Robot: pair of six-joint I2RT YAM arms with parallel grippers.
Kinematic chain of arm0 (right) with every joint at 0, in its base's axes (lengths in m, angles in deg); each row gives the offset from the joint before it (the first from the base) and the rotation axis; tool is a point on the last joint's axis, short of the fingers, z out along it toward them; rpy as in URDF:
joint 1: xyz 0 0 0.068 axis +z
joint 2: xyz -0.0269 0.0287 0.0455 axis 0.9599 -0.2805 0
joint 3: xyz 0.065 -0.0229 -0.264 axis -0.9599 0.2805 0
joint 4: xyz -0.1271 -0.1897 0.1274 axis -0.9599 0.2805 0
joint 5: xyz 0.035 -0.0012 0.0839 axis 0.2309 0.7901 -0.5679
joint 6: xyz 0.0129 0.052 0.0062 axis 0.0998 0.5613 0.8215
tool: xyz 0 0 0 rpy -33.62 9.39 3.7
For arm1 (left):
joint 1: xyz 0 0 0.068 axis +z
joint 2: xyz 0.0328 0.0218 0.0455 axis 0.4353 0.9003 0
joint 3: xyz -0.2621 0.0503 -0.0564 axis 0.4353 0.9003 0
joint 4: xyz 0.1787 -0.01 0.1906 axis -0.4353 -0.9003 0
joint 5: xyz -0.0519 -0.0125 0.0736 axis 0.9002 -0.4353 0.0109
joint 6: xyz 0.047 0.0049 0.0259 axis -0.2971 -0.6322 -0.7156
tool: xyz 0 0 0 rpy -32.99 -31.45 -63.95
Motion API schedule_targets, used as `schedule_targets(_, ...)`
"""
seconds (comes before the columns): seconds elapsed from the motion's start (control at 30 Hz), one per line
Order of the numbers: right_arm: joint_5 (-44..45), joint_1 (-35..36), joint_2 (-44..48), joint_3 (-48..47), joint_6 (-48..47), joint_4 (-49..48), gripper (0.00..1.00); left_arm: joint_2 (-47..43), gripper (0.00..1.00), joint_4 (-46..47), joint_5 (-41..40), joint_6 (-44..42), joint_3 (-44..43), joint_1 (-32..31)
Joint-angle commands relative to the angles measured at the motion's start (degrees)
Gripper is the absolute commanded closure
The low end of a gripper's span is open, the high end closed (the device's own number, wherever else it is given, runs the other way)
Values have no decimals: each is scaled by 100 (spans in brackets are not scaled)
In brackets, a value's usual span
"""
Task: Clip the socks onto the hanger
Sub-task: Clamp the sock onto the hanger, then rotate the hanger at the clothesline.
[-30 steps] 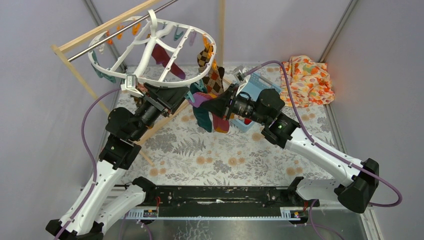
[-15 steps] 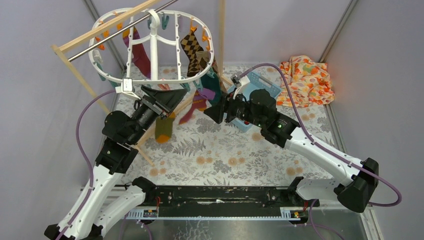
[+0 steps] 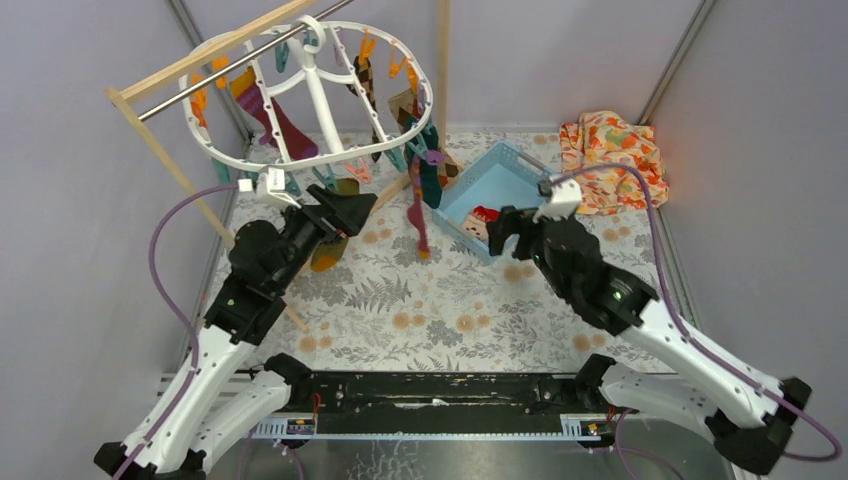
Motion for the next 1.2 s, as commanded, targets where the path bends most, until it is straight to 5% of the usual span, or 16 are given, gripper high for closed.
schedule_targets(0.0, 566, 22, 853, 917, -73, -1178, 6, 571, 1, 671, 241, -336, -3, -25)
schedule_targets(0.2, -207, 22, 109, 341, 50, -400, 20, 1078, 1, 1126, 350, -553, -144, -26)
schedule_targets(0.83, -2486, 25, -860, -49, 109, -2257, 98, 854, 1, 1273, 335, -1298, 63, -22)
schedule_targets(1.0, -2986, 43, -1200, -488, 167, -2629, 99, 708, 2, 1157, 221, -1526, 169, -26)
schedule_targets(1.17, -2728, 335, -1557, -972, -285, -2764, 82, 469, 2, 890, -125, -1739, 250, -29)
